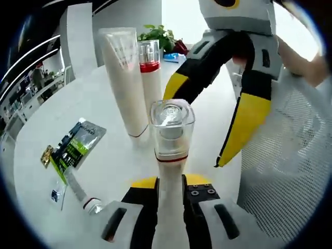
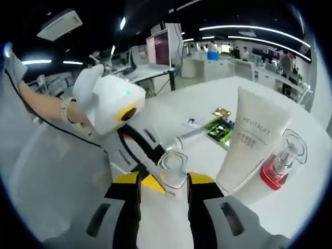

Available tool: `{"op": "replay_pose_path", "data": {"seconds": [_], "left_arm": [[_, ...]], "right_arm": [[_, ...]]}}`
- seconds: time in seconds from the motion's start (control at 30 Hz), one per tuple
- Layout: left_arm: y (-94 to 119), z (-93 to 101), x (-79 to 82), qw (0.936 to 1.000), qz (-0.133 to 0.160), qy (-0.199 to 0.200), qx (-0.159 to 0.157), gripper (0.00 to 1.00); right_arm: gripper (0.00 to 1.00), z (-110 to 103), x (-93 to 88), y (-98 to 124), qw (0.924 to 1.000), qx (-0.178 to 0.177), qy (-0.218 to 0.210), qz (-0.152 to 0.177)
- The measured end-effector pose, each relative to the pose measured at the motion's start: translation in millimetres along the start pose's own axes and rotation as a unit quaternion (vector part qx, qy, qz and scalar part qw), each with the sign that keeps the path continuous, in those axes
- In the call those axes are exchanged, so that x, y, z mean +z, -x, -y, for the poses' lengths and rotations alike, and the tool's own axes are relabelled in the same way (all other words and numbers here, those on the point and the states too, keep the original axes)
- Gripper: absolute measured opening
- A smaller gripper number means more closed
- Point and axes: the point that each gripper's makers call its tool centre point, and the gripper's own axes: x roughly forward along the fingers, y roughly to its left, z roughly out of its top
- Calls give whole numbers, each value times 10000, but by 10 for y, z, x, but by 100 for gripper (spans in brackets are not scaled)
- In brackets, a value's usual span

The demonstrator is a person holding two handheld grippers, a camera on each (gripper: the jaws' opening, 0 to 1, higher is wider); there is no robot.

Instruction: Arrange the skincare products in the storage area until every visible bottle or jar stands upright without overlapping.

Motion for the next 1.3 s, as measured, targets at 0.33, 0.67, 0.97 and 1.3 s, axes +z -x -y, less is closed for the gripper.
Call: {"op": "replay_pose_path", "data": {"seconds": [0.33,0.67,0.97,1.3], "left_arm": [[-30,36,-52,9995,-228,-227,-10,16],[-136,58,97,9992,-231,-327,-19,17],[-203,25,178,9989,-223,-405,48,12],[-380,22,272,9986,-248,-468,25,13]], "right_arm": [[24,66,-288,-143,9962,-188,450,-727],[19,203,-291,-117,9957,-308,432,-758],[17,271,-347,-26,9953,-427,245,-831],[17,436,-410,46,9941,-569,53,-926]]}}
